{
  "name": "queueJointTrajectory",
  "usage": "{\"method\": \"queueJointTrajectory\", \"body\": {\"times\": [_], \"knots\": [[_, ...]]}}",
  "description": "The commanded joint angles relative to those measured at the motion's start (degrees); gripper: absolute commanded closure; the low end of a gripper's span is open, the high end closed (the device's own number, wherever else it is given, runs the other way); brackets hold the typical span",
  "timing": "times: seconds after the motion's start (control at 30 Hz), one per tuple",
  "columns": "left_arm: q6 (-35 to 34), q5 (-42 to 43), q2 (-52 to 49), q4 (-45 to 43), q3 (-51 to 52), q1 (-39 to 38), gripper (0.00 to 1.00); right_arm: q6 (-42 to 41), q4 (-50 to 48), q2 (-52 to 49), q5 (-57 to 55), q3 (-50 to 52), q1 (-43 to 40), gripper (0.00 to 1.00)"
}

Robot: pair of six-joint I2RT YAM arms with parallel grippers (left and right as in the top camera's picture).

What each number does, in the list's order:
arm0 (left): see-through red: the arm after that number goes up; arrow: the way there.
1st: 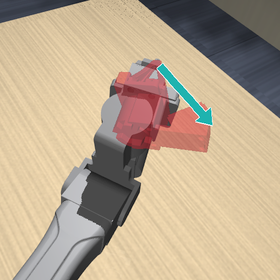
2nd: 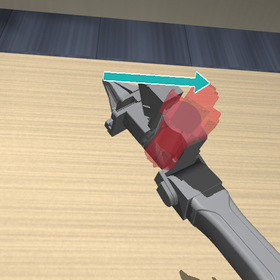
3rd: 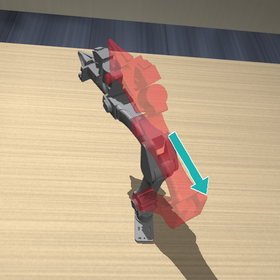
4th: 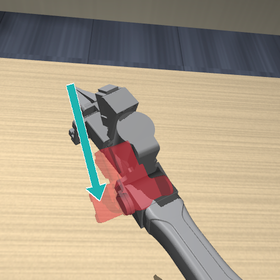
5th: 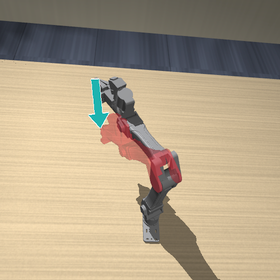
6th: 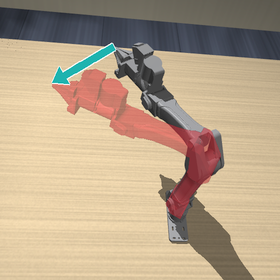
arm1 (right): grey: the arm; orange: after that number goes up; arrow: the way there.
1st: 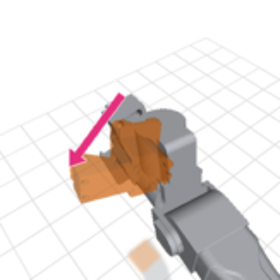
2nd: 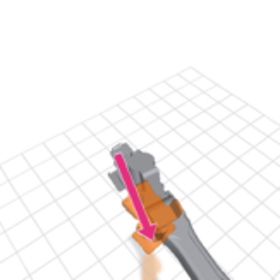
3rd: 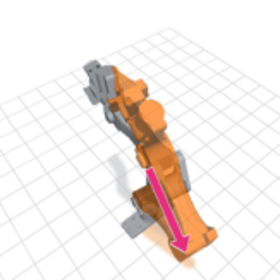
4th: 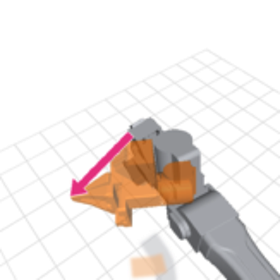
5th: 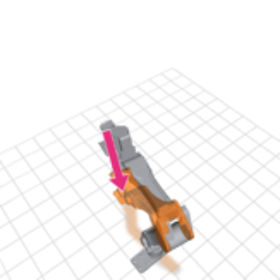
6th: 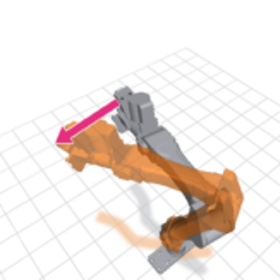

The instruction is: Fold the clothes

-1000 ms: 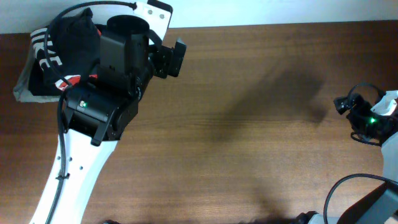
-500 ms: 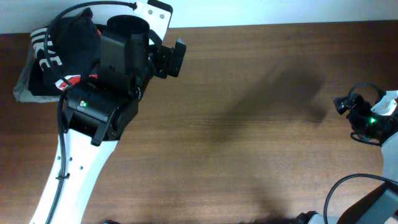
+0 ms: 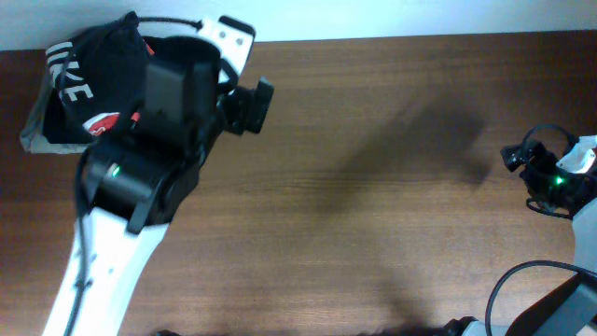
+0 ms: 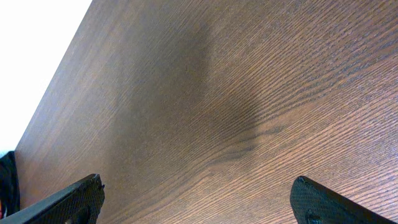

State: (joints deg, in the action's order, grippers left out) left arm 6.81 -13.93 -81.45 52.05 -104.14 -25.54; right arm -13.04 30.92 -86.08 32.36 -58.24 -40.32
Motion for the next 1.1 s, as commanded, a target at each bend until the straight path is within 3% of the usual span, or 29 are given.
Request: {"method": "queueJointTrajectory", "body": {"times": [0.0, 0.17, 0.37, 0.5, 0.63, 0.87, 1.07], "knots": [[-0.33, -0.39, 8.52, 0.09, 5.88, 1.31, 0.01, 0.55, -0.09, 0.11, -0.11, -0.39, -0.22, 0.01], [-0.35, 2.89, 22.25, -3.15, 26.47, 6.78, 0.01, 0.52, -0.09, 0.11, -0.11, -0.39, -0.22, 0.01], [-0.44, 3.8, 45.03, -22.77, 57.48, 12.87, 0.01, 0.55, -0.09, 0.11, -0.11, -0.39, -0.22, 0.01], [-4.11, 3.87, 60.48, -33.46, 75.6, 16.28, 0.01, 0.52, -0.09, 0.11, -0.11, -0.39, -0.22, 0.01], [-4.7, 4.35, 70.99, -42.03, 87.08, 18.25, 0.01, 0.52, -0.09, 0.11, -0.11, -0.39, -0.22, 0.01], [-4.7, 6.88, 76.72, -59.67, 98.92, 22.82, 0.01, 0.52, -0.11, 0.11, -0.11, -0.39, -0.22, 0.01], [-4.66, 8.33, 80.28, -62.47, 103.69, 24.28, 0.01, 0.55, -0.09, 0.11, -0.11, -0.39, -0.22, 0.01]]}}
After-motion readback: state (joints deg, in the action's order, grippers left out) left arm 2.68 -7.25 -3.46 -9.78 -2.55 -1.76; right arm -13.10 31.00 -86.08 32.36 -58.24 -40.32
